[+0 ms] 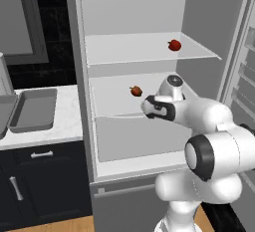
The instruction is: Place one bell pepper and one steak in each tupperware on the nearby counter, to pack two identical lunches.
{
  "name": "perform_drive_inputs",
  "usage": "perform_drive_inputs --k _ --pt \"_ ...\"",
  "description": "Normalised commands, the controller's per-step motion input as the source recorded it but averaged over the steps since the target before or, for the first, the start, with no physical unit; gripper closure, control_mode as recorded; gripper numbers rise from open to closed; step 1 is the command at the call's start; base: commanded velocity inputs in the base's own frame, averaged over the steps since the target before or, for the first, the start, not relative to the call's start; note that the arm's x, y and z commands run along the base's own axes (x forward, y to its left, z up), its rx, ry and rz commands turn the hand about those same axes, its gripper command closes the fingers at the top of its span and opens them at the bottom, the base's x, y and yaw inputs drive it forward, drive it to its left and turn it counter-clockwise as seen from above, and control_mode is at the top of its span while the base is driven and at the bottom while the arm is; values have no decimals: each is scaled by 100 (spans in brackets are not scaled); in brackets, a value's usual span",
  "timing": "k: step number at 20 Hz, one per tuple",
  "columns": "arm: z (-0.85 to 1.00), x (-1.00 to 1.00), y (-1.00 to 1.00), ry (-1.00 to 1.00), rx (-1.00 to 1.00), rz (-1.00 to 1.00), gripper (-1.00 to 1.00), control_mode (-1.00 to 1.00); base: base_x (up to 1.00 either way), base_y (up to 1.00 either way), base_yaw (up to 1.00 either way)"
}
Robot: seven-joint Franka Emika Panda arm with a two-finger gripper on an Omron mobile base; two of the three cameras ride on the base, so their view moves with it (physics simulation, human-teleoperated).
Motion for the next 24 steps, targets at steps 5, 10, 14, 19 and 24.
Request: perform_drive_inputs --k 5,10,14,19,24 --pt "40 -100 0 0 0 0 100 -100 0 0 0" --pt "46 -100 0 -7 0 0 100 -100 0 0 0" --pt "67 -100 1 -1 0 0 100 -100 0 0 0" --pt "69 -100 8 -3 0 1 100 -100 0 0 0" --pt "77 -85 32 -6 -1 2 100 -100 0 0 0"
